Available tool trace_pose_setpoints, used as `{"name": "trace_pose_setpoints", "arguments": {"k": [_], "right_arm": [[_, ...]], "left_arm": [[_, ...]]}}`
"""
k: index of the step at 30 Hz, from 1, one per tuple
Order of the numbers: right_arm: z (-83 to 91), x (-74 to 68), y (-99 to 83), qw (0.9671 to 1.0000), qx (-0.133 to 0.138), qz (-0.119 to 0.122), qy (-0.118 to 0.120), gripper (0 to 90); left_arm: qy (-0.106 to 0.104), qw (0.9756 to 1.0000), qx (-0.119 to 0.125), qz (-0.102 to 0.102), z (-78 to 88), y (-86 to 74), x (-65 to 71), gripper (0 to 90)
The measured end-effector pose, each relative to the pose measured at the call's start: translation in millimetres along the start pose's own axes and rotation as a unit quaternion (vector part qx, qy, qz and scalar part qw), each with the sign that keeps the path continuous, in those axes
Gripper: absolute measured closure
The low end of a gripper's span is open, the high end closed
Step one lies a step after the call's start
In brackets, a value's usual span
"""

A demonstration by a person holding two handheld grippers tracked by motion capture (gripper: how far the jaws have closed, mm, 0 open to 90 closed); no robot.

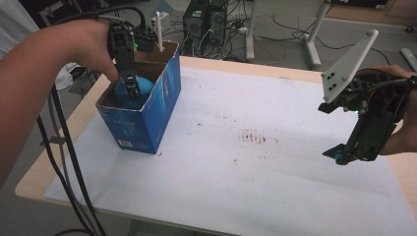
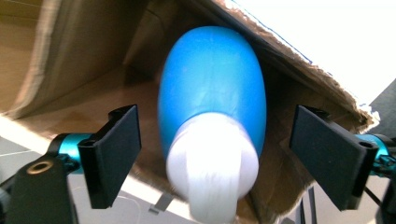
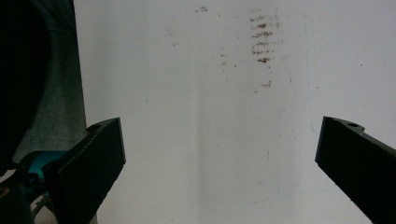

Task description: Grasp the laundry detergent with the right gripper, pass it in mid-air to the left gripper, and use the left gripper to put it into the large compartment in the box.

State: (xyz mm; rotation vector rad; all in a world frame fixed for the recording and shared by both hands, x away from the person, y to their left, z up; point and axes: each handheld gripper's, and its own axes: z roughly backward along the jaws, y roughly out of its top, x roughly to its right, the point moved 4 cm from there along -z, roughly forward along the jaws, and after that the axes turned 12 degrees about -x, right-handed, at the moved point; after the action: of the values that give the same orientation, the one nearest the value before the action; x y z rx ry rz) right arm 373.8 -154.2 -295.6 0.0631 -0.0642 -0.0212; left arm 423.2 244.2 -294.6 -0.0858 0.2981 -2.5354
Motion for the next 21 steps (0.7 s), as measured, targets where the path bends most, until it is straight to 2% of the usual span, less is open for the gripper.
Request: {"name": "trace_pose_setpoints", "arguments": {"k": [8,9,17,20,21], "right_arm": [[1.4,1.8,-3.8,1.0000,-0.002,-0.003,0.005,0.7],[1.8,1.8,-4.1,1.0000,-0.003,-0.003,0.006,0.7],[8.5,2.6,-7.1,0.9999,-0.008,-0.004,0.009,0.7],[9.8,3.2,-8.3,0.9999,-0.007,-0.003,0.008,0.7],[11.7,2.6,-10.3,0.9999,-0.011,-0.007,0.011,0.7]], "left_arm": [[0.012,0.9999,0.007,-0.003,24.9,-2.7,3.7,11.1],[0.016,0.9998,0.012,-0.004,33.4,-2.1,7.4,10.5],[0.032,0.9984,0.018,-0.043,63.5,4.6,26.7,8.1],[0.037,0.9979,0.018,-0.050,69.7,6.5,31.7,8.0],[0.039,0.9972,0.021,-0.061,75.0,8.7,37.1,8.0]]}}
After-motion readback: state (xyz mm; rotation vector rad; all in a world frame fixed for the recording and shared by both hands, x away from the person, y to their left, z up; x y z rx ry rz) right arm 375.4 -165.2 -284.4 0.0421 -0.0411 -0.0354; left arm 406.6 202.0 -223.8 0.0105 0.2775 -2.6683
